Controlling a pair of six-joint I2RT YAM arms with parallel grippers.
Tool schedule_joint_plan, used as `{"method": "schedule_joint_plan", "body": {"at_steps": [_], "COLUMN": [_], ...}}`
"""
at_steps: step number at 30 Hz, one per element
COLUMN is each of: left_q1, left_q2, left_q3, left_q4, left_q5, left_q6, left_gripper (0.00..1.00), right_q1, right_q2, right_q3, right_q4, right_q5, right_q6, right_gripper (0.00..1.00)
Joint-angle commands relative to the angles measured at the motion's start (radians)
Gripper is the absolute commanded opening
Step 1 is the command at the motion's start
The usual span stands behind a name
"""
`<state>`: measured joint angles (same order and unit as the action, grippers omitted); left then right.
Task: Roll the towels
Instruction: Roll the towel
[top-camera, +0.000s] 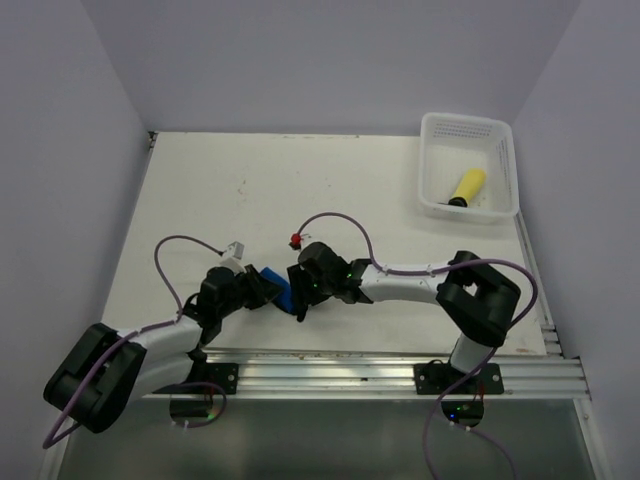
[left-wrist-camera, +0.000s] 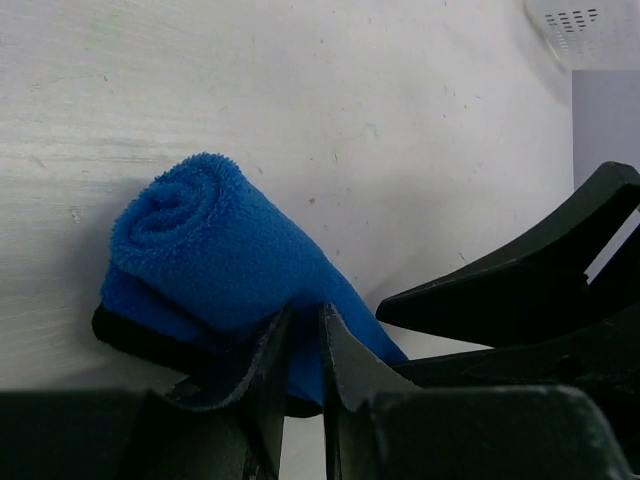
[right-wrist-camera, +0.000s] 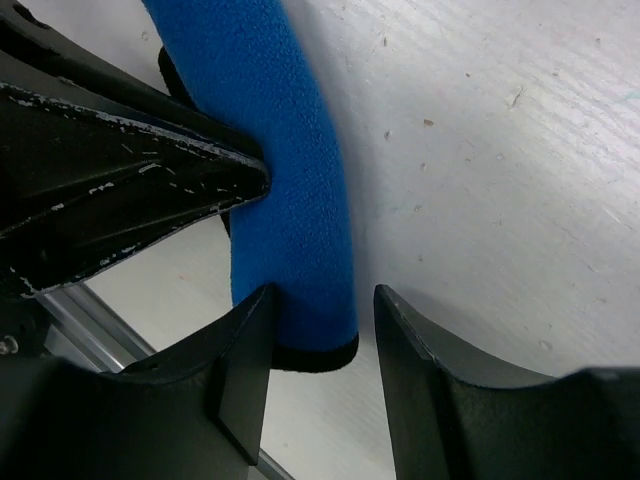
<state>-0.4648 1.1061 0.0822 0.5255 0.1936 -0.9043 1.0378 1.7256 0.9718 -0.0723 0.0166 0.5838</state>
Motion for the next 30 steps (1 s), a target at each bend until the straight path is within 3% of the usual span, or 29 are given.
{"method": "schedule_joint_plan", "body": {"at_steps": [1, 12, 20, 26, 30], "left_q1": [0.005, 0.005, 0.005, 0.005, 0.005], "left_q2": [-0.008, -0.083, -0.103, -0.195, -0.235], "left_q3": [-0.061, -0.081, -0.064, -0.004, 0.04], "left_q4": [-0.14, -0.203, -0.239, -0.366, -0.442], "left_q5": [-0.051, -0.095, -0.088, -0.111, -0.135], "left_q6": [0.053, 0.041, 0.045, 0.05, 0.062], "left_gripper": [0.22, 0.22, 0.22, 0.24, 0.25], "right_q1": [-0.001, 0.004, 0.053, 0.097, 0.097], "right_q2": [0.028, 0.071, 0.083, 0.101, 0.117], "right_q3": [0.028, -0.061, -0.067, 0.008, 0.028], "right_q4": [0.0, 0.1, 0.025, -0.076, -0.087], "right_q5": [-0.07, -0.15, -0.031, 0.089, 0.091], "right_q6": [0.02, 0.042, 0.01, -0.007, 0.004], "right_gripper": [0.48, 0.47, 0.39, 0.34, 0.33]}}
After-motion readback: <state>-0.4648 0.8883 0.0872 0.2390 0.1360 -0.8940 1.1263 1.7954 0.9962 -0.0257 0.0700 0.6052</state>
